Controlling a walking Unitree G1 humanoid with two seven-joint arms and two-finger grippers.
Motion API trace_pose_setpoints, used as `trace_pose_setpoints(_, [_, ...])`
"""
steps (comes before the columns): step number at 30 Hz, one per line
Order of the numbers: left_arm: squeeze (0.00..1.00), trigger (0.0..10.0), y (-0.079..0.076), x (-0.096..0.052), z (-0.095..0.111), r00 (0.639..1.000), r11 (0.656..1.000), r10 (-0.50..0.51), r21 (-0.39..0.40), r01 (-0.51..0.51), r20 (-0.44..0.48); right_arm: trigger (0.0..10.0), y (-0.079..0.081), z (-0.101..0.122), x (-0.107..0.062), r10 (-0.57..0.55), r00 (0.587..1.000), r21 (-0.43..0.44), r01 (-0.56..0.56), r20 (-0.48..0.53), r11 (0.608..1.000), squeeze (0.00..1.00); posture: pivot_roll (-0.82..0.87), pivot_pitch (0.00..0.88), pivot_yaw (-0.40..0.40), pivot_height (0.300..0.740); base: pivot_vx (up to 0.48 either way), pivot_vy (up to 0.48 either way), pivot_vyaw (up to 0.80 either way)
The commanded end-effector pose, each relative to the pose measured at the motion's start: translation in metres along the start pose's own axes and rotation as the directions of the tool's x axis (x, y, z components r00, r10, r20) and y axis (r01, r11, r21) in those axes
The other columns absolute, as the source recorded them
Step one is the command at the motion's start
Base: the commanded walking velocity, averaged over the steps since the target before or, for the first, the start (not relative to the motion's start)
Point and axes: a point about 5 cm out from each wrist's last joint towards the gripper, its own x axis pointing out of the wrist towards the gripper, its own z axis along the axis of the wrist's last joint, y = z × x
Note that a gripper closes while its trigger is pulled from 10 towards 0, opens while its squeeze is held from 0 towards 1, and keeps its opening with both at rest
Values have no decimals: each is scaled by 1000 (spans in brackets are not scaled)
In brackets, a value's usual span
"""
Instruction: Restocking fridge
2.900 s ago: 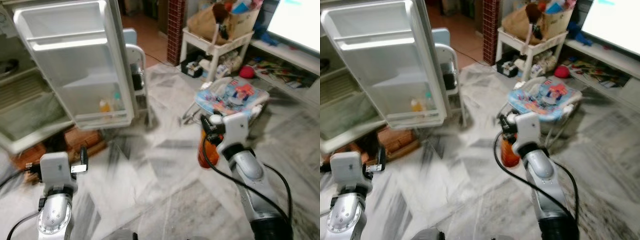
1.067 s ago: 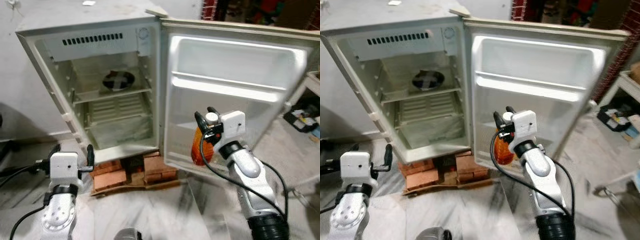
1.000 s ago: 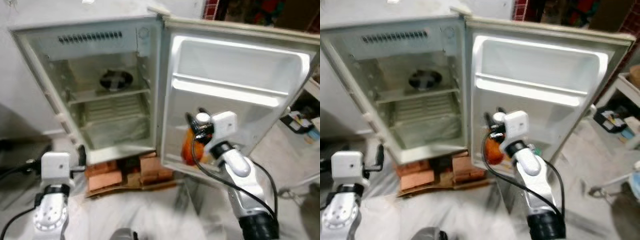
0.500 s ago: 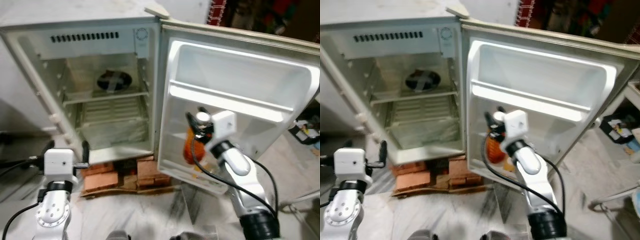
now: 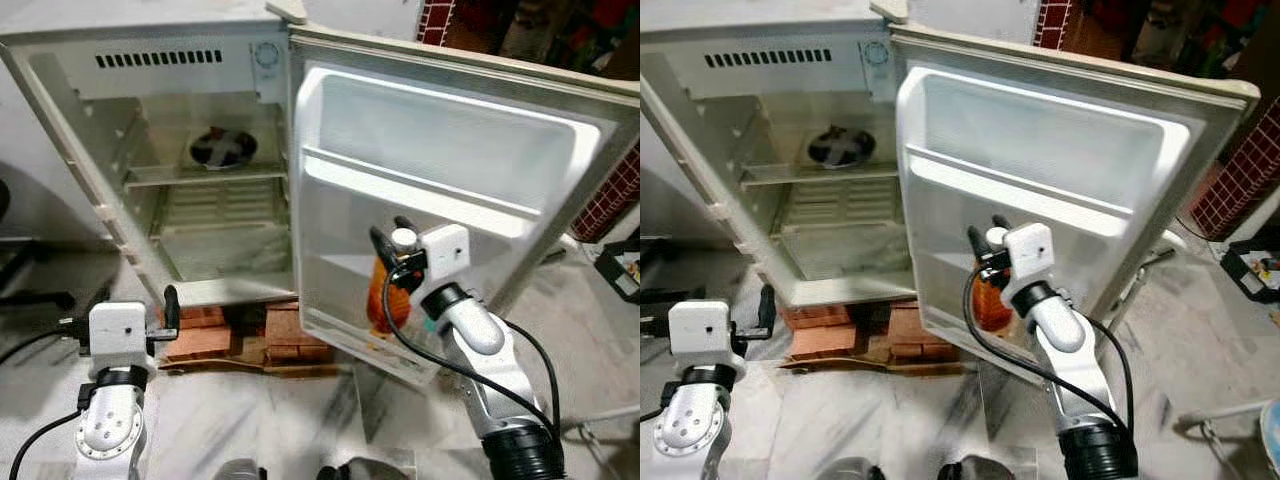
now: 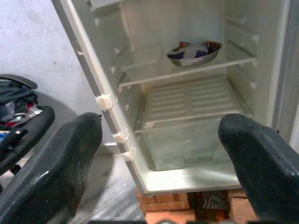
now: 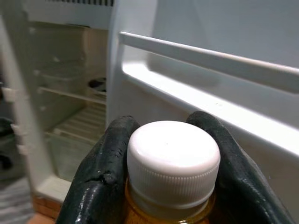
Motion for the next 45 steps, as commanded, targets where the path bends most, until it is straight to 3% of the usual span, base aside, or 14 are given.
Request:
trace_pose_setpoints(1, [0, 10000, 3, 0, 0, 1000, 1000, 13, 0, -13, -2, 10000, -3, 8, 2, -10, 999, -6, 10, 41, 1000, 0, 0, 71, -10, 740, 0, 0, 0])
trace_pose_setpoints(16, [0, 10000, 7, -4, 2, 1000, 1000, -3, 4, 3, 8, 10000, 0, 9, 0, -10, 999, 0, 10, 46, 1000, 0, 9, 94, -3, 740, 0, 0, 0])
trace_pose_setpoints(33, [0, 10000, 5, -8, 0, 1000, 1000, -20, 7, 20, -7, 10000, 1, 7, 0, -11, 999, -3, 11, 41, 1000, 0, 14, 94, -2, 740, 0, 382, 0])
trace_pose_setpoints(45, [0, 10000, 4, -9, 0, 1000, 1000, -29, -2, 29, -8, 10000, -5, 6, -1, -52, 998, -10, 52, 32, 999, 0, 15, 99, -5, 740, 0, 0, 0])
